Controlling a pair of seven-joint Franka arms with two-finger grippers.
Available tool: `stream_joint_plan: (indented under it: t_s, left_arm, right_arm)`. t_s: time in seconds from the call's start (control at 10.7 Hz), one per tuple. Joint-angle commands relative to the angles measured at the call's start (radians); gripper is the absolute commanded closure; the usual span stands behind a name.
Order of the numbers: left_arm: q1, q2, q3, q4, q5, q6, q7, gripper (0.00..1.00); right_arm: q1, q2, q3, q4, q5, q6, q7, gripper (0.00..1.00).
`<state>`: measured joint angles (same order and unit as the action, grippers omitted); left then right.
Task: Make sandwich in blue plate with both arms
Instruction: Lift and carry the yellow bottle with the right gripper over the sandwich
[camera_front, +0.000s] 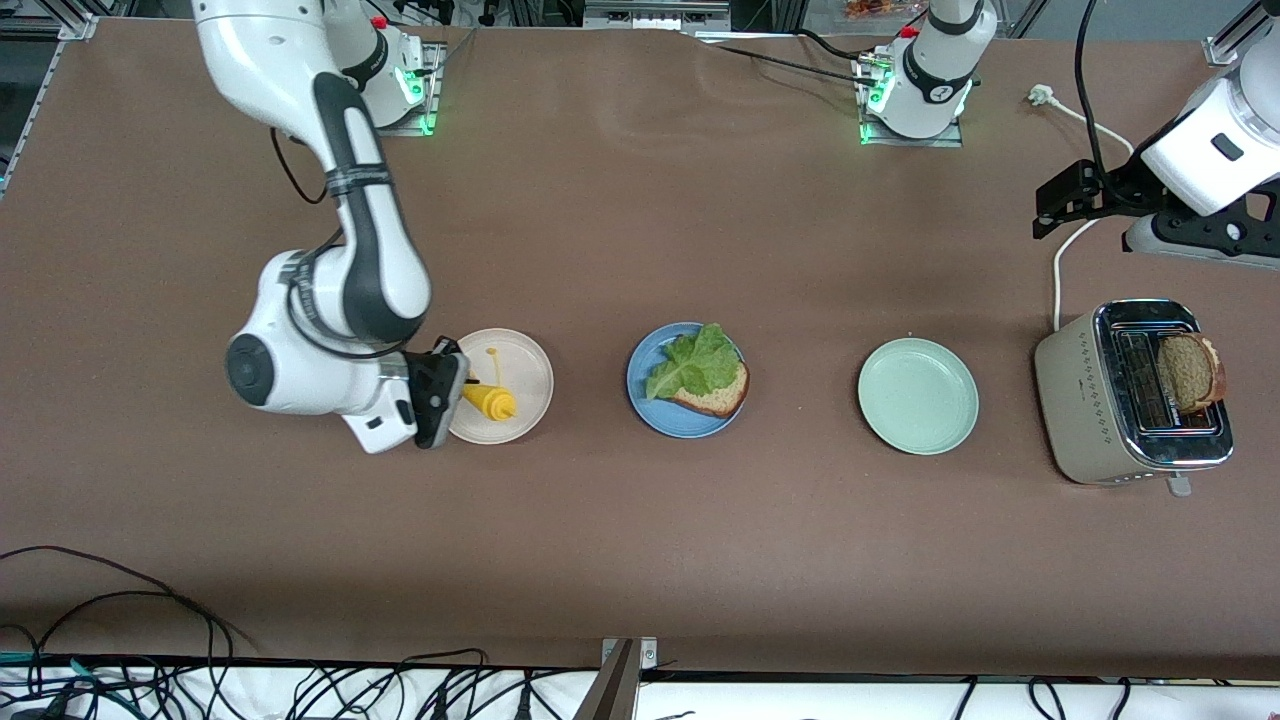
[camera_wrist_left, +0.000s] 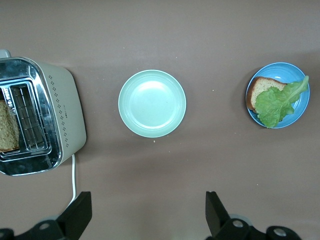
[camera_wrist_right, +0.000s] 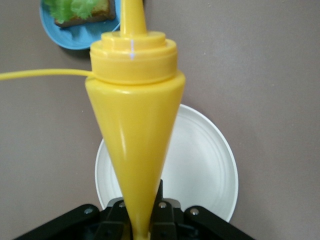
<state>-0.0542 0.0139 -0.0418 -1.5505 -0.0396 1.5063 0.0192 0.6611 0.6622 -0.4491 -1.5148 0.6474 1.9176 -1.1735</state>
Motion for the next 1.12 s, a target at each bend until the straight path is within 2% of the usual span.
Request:
stream_joint_plan:
  t_s: [0.0,0.28,0.65,1.02]
  left_arm:
    - [0.005,0.005,0.0,0.007,-0.002,-0.001,0.011,0.0]
    - [0.016,0.003,0.01,0.009,-0.003,-0.001,0.01,0.0]
    - [0.027,-0.002,0.01,0.009,-0.003,-0.001,0.01,0.0]
    - [0.03,0.001,0.01,0.029,-0.002,-0.001,0.01,0.0]
  right_arm:
    - [0.151,-0.001,-0.022,0.099,-0.251,-0.04,0.321,1.0]
    - [0.28,0.002,-0.04,0.125,-0.412,-0.101,0.472,1.0]
    - [0.52,0.077,-0.177,0.166,-0.535,-0.207,0.569,1.0]
    - [0.623,0.169,-0.189,0.246,-0.656,-0.319,0.629,1.0]
